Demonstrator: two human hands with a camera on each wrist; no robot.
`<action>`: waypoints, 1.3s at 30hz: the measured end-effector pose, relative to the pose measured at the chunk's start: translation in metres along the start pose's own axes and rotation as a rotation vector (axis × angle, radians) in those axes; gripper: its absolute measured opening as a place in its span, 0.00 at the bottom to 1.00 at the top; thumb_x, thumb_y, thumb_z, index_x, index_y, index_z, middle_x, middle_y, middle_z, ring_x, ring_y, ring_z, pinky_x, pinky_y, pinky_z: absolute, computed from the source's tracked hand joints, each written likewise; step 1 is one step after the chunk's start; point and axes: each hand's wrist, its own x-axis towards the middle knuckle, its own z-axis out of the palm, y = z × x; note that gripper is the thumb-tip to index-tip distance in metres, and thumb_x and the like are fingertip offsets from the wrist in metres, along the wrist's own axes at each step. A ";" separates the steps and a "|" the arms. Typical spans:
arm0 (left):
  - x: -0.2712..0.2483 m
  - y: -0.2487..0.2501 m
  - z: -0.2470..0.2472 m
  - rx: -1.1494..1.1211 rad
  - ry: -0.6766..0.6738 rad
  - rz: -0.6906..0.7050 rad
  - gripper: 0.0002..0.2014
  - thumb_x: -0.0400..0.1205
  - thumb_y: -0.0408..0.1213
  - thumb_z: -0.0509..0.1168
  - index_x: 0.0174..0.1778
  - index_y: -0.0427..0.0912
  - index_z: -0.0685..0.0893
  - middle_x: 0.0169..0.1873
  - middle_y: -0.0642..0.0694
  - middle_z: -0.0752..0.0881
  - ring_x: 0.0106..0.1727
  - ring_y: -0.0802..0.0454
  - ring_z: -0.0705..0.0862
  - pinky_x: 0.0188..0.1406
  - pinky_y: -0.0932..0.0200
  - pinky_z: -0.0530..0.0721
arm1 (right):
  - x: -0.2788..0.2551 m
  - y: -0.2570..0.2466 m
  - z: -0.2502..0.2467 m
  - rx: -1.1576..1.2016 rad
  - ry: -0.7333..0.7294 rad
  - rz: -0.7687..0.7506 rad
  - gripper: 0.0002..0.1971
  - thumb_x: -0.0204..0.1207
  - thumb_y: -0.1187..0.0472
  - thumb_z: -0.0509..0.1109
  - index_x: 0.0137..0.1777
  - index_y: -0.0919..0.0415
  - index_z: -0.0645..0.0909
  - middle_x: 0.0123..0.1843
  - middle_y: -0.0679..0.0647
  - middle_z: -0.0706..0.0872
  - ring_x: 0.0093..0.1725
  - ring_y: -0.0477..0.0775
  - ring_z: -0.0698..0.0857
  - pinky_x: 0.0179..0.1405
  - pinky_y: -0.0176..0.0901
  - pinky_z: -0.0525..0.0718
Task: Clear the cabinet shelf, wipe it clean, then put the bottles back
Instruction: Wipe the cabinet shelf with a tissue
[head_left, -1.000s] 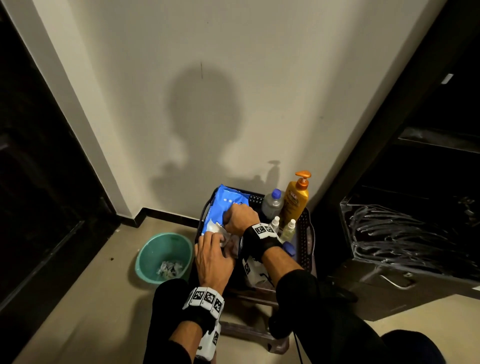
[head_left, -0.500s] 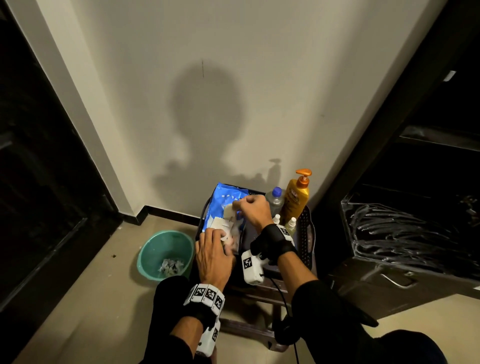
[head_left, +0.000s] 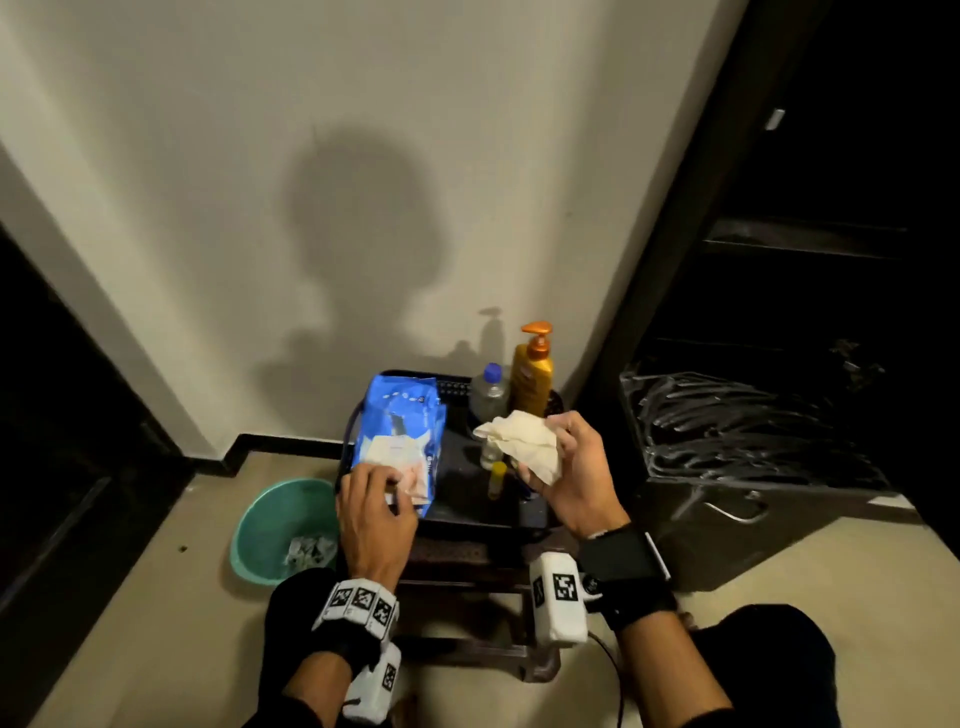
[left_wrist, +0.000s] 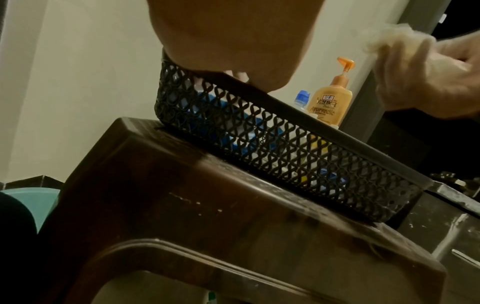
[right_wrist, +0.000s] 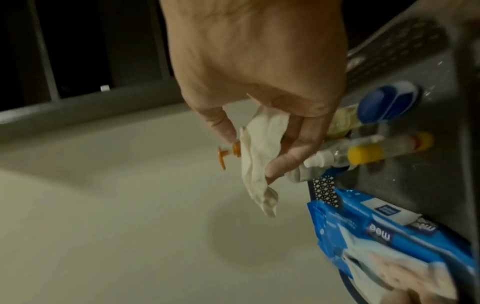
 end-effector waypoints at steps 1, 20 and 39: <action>-0.002 0.001 0.000 -0.031 0.031 0.022 0.07 0.70 0.29 0.72 0.41 0.40 0.83 0.45 0.42 0.83 0.47 0.36 0.79 0.48 0.40 0.79 | -0.009 -0.003 -0.015 0.028 0.028 0.007 0.23 0.82 0.53 0.66 0.68 0.68 0.88 0.61 0.66 0.92 0.45 0.57 0.91 0.31 0.40 0.86; -0.083 0.220 0.073 -0.610 -0.433 0.227 0.10 0.74 0.26 0.67 0.37 0.48 0.83 0.39 0.56 0.80 0.31 0.57 0.79 0.30 0.52 0.81 | 0.014 -0.029 -0.207 -1.618 0.352 -1.116 0.25 0.70 0.74 0.76 0.69 0.62 0.90 0.71 0.60 0.90 0.71 0.61 0.88 0.77 0.53 0.82; -0.059 0.247 0.157 -0.542 -0.545 -0.096 0.12 0.84 0.36 0.65 0.61 0.44 0.88 0.58 0.52 0.88 0.59 0.56 0.87 0.60 0.56 0.85 | -0.016 -0.019 -0.242 -1.944 0.419 -0.965 0.32 0.91 0.46 0.56 0.88 0.66 0.69 0.88 0.63 0.71 0.90 0.58 0.66 0.92 0.61 0.56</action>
